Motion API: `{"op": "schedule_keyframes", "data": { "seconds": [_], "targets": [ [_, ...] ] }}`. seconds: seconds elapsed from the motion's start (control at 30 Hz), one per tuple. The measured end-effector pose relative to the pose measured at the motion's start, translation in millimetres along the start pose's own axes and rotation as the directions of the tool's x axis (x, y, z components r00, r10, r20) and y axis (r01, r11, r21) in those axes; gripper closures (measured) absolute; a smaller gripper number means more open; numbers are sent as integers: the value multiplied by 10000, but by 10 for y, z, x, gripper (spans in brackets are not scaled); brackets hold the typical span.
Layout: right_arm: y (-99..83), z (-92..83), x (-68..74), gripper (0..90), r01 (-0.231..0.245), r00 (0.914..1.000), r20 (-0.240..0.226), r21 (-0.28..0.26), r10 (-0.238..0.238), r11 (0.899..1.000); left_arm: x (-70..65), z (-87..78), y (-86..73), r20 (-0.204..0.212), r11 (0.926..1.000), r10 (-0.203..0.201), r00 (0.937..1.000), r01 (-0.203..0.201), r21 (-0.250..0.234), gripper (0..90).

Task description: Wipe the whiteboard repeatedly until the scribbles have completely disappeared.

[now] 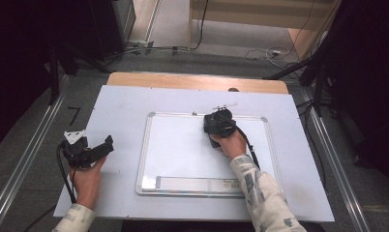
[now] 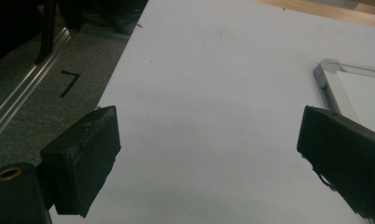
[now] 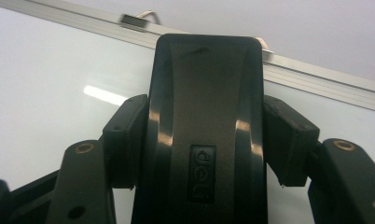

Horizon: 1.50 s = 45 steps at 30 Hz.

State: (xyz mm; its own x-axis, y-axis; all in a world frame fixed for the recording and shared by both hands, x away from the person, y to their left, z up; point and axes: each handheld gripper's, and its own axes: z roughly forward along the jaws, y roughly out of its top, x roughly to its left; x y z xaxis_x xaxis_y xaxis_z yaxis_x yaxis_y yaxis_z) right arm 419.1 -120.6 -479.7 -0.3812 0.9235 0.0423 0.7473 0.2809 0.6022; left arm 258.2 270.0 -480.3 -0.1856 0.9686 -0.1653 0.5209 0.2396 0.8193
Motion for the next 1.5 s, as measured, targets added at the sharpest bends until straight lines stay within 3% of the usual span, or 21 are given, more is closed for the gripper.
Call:
{"op": "schedule_keyframes", "data": {
  "seconds": [0.1,0.27,0.67,0.9,1.07,1.5],
  "targets": [
    [-37,-27,-104,358,-208,9998,43,-106,208,9997,-4,3,0,-2,10000,-8,10000,8,29,64],
    [-69,-24,-55,359,-178,9996,217,-381,186,9991,-19,13,3,20,10000,26,10000,-26,15,65],
    [-31,53,359,376,715,9974,-82,-686,-722,9951,-23,26,9,67,10000,16,10000,-16,5,65],
    [-8,74,453,377,808,9964,-210,-638,-822,9947,-22,20,10,59,10000,30,10000,-30,6,65],
    [-9,65,392,375,693,9975,-107,-612,-701,9957,-10,6,9,40,10000,1,10000,-1,20,65],
    [-127,-53,-56,375,-29,9998,170,-688,41,9976,-18,15,4,27,10000,19,10000,-19,13,65]
  ]
}}
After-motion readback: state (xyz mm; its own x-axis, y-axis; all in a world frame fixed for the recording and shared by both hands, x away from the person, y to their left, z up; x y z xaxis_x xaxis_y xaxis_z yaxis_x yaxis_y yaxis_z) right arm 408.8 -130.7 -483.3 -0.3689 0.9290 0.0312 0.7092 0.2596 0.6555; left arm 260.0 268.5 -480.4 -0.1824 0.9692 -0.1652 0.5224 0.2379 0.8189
